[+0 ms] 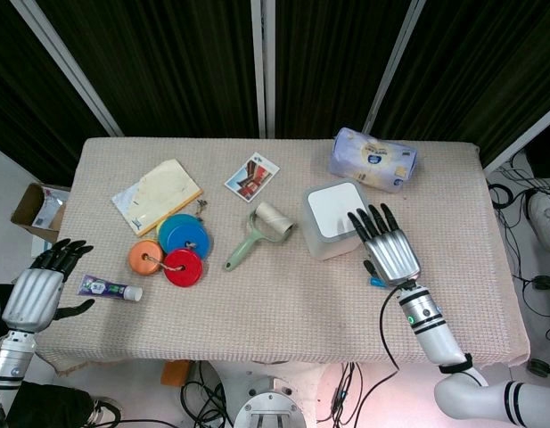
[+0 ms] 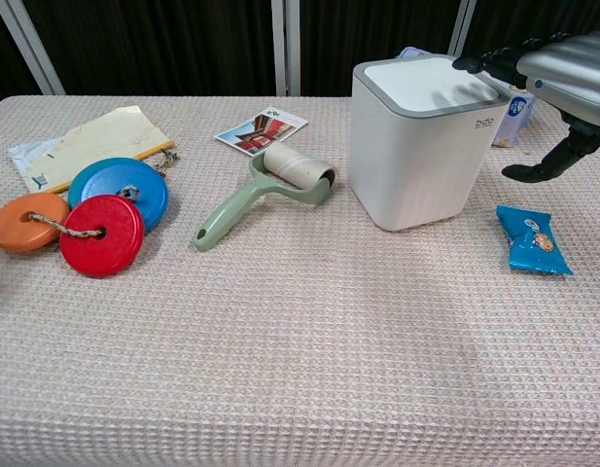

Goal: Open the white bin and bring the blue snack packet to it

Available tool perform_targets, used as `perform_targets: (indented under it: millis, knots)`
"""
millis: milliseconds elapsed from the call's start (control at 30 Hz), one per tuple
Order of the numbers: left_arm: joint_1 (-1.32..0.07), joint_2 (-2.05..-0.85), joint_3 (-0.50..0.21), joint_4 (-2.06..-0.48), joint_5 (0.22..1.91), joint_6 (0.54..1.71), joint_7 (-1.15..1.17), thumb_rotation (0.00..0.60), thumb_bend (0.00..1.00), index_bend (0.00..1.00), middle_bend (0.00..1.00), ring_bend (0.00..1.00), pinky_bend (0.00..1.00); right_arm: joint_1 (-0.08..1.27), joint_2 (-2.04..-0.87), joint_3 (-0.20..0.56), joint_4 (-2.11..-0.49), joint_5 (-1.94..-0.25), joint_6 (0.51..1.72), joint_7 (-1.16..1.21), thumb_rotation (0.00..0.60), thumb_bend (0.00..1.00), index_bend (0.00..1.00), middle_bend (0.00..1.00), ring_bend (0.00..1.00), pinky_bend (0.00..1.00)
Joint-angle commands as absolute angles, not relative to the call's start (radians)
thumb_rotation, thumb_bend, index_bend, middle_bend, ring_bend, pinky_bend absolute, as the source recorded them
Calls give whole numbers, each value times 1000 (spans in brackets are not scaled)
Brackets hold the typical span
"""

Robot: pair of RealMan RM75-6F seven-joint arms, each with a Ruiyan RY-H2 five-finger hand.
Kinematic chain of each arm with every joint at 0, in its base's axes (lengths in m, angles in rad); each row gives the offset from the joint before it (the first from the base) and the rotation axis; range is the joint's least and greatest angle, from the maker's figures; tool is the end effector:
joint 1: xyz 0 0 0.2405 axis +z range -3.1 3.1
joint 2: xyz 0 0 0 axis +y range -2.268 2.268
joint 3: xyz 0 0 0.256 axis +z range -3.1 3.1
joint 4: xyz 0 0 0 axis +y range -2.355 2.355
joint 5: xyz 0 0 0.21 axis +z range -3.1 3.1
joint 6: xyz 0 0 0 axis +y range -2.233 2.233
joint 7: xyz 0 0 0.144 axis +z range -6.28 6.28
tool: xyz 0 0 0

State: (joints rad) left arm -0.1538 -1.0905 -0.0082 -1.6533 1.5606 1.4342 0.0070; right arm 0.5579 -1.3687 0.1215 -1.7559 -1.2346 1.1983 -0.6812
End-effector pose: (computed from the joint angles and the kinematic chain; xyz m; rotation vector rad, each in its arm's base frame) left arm -0.2909 0.1913 0.1487 -1.5286 -0.9041 -0.9317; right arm -0.1675 -0.2907 0.0472 1.8010 -0.6170 0.8097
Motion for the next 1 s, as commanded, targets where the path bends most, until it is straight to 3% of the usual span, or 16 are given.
perform_targets:
  millis: [33, 633, 1000]
  knots:
    - [-154, -1091, -8, -1653, 1561, 1434, 7, 600, 25, 184, 138, 85, 226, 558, -1369, 121, -1756, -1236, 1199, -680, 600, 179, 0, 99, 0, 0]
    - [-153, -1090, -9, -1653, 1560, 1437, 5, 600, 25, 184, 138, 85, 225, 567, -1403, 104, -1705, -1309, 1183, -595, 600, 181, 0, 142, 0, 0]
    - [-154, -1090, -10, -1651, 1557, 1433, 2, 600, 25, 184, 137, 85, 226, 561, -1430, 99, -1648, -1335, 1176, -522, 600, 197, 0, 362, 0, 0]
